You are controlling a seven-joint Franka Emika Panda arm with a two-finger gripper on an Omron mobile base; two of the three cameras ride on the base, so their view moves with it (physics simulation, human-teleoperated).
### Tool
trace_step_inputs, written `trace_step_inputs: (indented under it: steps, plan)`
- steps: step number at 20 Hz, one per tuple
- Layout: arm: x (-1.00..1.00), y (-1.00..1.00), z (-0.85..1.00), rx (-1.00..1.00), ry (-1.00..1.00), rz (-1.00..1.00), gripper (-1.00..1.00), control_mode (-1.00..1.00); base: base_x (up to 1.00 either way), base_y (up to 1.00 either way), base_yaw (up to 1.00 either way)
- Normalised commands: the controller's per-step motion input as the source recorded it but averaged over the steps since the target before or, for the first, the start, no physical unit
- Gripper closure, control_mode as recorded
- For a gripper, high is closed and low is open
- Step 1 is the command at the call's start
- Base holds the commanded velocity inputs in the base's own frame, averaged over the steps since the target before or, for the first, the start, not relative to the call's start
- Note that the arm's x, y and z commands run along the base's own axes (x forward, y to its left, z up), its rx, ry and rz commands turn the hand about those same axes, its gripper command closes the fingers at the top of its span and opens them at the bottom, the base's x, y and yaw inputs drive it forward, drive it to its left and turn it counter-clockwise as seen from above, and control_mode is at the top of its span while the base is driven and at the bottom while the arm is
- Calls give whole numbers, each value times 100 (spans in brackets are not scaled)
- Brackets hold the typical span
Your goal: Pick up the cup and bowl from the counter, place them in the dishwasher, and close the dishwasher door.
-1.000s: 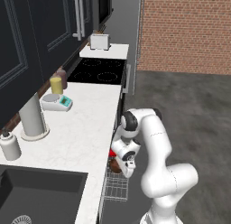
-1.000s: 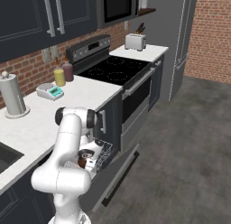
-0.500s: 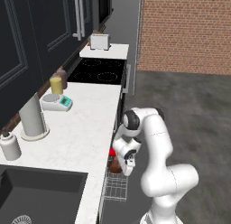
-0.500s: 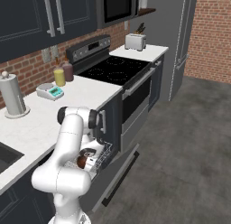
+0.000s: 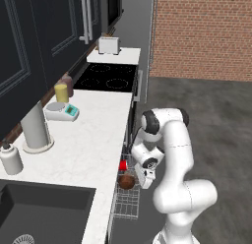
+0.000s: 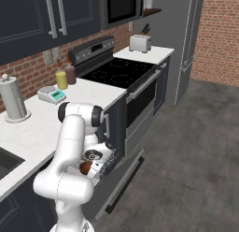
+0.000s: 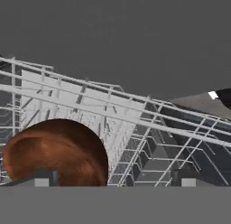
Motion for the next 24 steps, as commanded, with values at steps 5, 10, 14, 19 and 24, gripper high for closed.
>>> trace_step_inputs:
  steps: [5, 10, 14, 19, 24]
  plan:
    - [-74, -41, 100, 20, -8, 0, -100, -100, 0, 0, 0]
    - [-70, -47, 100, 21, -12, 0, -100, -100, 0, 0, 0]
    - [-47, -61, 100, 19, -15, 0, -100, -100, 0, 0, 0]
    - [-18, -66, 100, 17, -18, 5, -100, -100, 0, 0, 0]
    - [0, -63, 100, 13, -11, 5, -100, -100, 0, 0, 0]
